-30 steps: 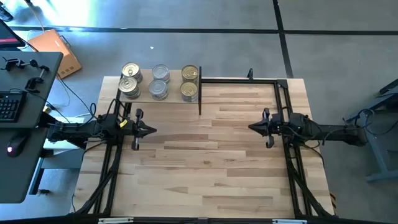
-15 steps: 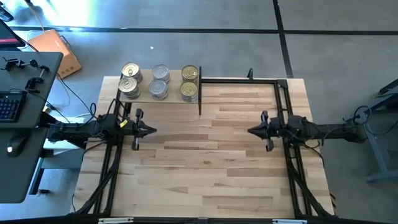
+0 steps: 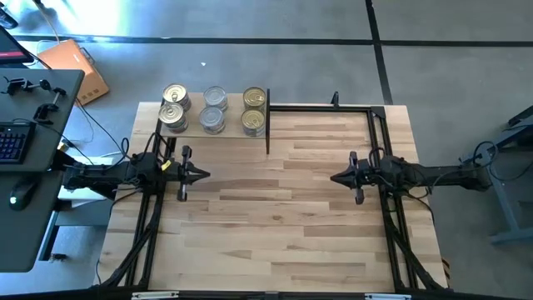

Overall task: Stack canned seafood by type on shelf
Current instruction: Return to Home Position

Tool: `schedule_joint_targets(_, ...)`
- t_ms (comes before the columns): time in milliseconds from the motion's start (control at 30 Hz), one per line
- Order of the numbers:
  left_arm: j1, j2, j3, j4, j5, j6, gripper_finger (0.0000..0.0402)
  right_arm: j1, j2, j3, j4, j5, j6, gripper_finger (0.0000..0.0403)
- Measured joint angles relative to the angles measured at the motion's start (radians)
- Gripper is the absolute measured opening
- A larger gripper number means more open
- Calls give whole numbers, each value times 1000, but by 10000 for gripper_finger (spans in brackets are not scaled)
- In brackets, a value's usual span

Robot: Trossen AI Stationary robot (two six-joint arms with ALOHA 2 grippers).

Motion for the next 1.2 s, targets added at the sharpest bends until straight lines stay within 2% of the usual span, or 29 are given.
schedule_joint_targets(1000, 0, 0, 0, 1, 0, 1, 7, -1, 0, 1, -14, -2, -31, 0)
schedule_joint_targets(1200, 0, 0, 0, 2, -1, 1, 7, -1, -73, 11, 7, -86, 22, 0)
